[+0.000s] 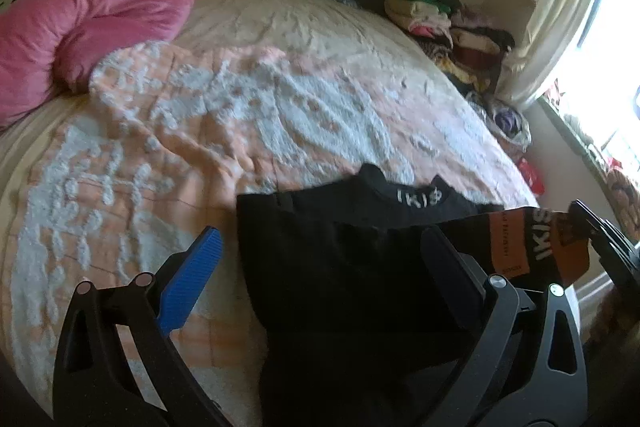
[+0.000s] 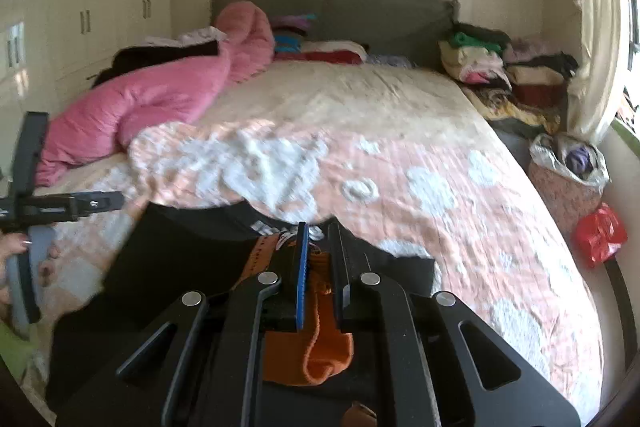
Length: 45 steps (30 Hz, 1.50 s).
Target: Fold small clothes
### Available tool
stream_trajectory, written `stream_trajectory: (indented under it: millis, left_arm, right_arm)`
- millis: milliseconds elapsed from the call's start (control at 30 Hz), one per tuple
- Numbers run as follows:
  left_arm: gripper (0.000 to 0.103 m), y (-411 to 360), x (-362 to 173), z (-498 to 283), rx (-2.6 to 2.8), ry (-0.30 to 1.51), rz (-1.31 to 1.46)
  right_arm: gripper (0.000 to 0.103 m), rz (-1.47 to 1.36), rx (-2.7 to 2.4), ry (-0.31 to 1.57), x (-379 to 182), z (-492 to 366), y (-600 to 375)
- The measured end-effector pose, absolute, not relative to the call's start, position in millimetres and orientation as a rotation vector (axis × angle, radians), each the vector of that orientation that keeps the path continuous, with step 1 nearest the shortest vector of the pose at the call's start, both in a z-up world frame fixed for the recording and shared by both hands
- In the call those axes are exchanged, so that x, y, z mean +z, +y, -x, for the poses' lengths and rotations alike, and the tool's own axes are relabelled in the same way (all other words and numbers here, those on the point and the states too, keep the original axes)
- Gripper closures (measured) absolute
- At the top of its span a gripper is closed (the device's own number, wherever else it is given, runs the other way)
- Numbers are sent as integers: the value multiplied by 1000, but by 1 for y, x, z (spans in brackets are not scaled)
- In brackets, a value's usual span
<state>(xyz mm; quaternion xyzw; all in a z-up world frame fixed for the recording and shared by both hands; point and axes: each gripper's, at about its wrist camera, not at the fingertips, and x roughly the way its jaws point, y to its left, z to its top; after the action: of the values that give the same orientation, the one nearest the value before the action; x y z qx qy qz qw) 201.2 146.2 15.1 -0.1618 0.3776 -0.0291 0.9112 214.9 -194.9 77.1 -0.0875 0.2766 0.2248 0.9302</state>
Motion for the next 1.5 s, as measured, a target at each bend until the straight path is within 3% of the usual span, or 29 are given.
stream_trajectory:
  millis: [400,567,900,1133,1333,1500]
  left_arm:
    - [10,110,-6,-206,-107,843,223]
    - [10,96,-10,-205,-133,863,188]
    - [10,76,-20,-195,-193,909,168]
    - [31,66,-39,-189,-220,987,120]
    - [35,82,-49,-189,-234,1013,187]
    - [35,83,-47,-188,-236,1010,196]
  right_arm:
    - [94,146,388,634,33,-231,-199]
    - [78,143,362,653,32,-231,-200]
    - [70,149,454,749,12,-209,-184]
    - [61,151,505,845,-9,-195,-168]
    - [60,157,401,957,-38,-204,-179]
    - [58,97,409,939,-38,-201,-187]
